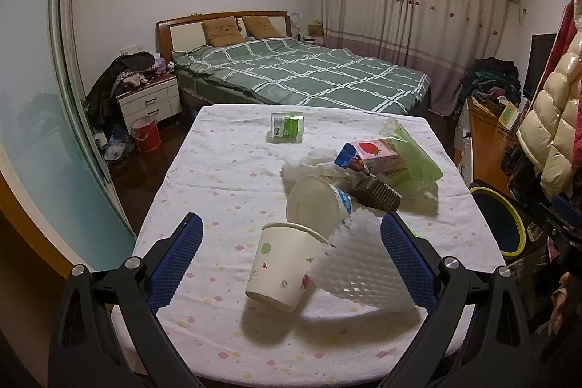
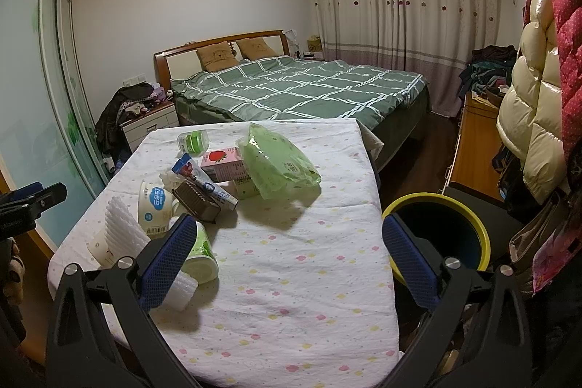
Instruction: Collect trash
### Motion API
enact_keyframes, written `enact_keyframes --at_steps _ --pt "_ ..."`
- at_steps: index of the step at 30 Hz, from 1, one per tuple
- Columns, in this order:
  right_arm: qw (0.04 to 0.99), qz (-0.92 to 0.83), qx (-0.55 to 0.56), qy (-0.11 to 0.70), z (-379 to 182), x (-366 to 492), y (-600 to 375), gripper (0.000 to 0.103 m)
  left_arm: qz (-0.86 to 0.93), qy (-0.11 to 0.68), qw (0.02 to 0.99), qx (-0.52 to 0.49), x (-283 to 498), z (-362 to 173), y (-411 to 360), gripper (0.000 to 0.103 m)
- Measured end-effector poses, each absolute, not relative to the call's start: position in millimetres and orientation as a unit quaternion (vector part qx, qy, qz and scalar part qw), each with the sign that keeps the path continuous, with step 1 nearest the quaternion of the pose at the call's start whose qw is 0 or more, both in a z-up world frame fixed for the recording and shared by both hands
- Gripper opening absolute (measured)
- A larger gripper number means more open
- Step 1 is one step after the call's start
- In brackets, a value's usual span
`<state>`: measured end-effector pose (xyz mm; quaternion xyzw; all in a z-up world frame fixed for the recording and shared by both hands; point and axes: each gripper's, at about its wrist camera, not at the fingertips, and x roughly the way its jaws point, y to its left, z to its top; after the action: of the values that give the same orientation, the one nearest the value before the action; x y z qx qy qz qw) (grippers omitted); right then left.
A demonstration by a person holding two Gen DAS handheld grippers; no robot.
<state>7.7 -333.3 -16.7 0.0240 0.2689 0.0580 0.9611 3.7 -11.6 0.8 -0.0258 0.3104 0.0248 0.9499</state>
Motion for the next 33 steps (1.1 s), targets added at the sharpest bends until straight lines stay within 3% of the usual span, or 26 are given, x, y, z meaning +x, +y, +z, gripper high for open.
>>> enact_keyframes --at_steps 33 --pt "0.96 0.058 0.026 0.272 -20.3 12.2 -333.1 0.097 -0.001 0.294 0.955 -0.037 0.9 1.0 -10.8 0.098"
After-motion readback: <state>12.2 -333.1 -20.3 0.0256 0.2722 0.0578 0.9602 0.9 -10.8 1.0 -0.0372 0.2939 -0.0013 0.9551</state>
